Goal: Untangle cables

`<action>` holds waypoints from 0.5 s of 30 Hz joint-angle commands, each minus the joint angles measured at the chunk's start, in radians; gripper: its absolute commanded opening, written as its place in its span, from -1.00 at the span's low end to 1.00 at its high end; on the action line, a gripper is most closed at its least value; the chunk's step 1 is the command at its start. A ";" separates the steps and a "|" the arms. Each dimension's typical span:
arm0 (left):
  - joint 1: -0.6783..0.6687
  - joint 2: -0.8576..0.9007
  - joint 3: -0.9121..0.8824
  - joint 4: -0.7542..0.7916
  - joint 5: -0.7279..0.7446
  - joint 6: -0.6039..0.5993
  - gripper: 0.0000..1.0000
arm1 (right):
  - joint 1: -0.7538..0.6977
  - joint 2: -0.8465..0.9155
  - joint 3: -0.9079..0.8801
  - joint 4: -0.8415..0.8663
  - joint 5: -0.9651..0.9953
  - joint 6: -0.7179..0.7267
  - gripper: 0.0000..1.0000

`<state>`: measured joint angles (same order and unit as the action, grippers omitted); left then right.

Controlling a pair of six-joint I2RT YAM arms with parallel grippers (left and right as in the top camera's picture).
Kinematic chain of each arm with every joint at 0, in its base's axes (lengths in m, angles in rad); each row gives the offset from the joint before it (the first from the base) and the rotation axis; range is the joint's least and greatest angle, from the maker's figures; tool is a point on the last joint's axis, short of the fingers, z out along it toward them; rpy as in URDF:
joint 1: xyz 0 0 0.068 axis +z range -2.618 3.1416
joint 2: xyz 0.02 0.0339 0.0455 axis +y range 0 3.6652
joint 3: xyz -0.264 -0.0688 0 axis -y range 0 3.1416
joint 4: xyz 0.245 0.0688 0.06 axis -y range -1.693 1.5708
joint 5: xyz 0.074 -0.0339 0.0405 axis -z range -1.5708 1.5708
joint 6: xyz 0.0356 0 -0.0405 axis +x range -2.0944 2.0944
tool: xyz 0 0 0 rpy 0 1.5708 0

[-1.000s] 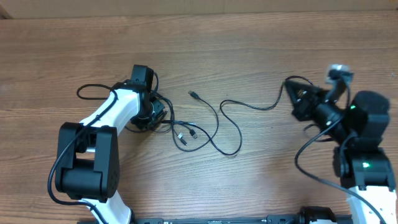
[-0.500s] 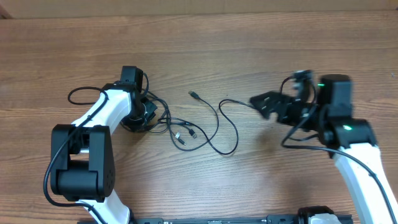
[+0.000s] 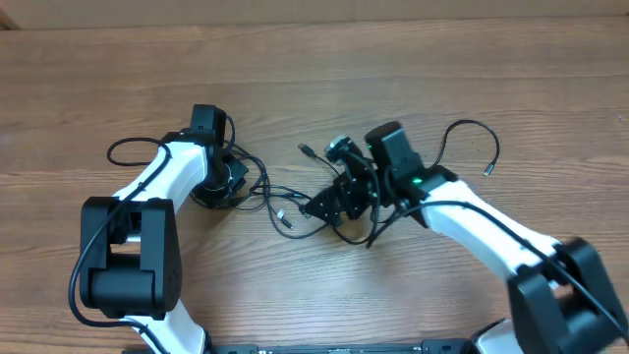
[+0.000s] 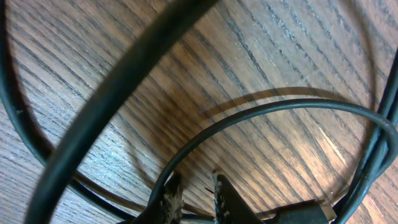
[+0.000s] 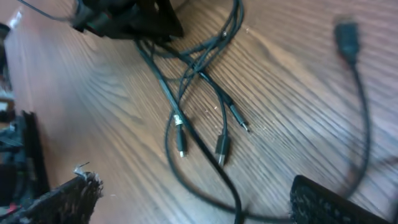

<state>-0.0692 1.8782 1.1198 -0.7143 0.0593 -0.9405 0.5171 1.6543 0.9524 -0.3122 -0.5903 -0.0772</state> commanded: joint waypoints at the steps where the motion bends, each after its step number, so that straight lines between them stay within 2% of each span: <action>1: 0.013 0.085 -0.070 -0.013 -0.024 -0.002 -0.59 | 0.029 0.049 0.003 0.046 -0.053 -0.037 0.86; 4: 0.012 0.085 -0.070 -0.010 -0.014 -0.003 -0.58 | 0.074 0.094 0.003 0.078 -0.065 -0.037 0.66; 7: 0.012 0.085 -0.070 -0.005 -0.014 -0.004 -0.59 | 0.120 0.133 0.003 0.103 -0.057 -0.036 0.38; 9: 0.012 0.085 -0.070 -0.005 -0.012 -0.006 -0.60 | 0.154 0.159 0.003 0.125 -0.003 -0.036 0.30; 11: 0.012 0.085 -0.070 -0.006 -0.004 -0.006 -0.62 | 0.182 0.171 0.003 0.159 0.083 -0.031 0.00; 13: 0.011 0.085 -0.070 -0.007 -0.002 -0.006 -0.61 | 0.196 0.171 0.005 0.196 0.108 -0.024 -0.78; 14: 0.010 0.085 -0.070 -0.007 -0.002 -0.006 -0.61 | 0.200 0.166 0.014 0.206 0.099 -0.006 -0.93; 15: 0.010 0.085 -0.070 -0.007 -0.002 -0.006 -0.60 | 0.201 0.161 0.028 0.206 0.089 0.018 -0.92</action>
<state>-0.0654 1.8782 1.1198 -0.7124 0.0700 -0.9409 0.7155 1.8248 0.9520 -0.1226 -0.5373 -0.0925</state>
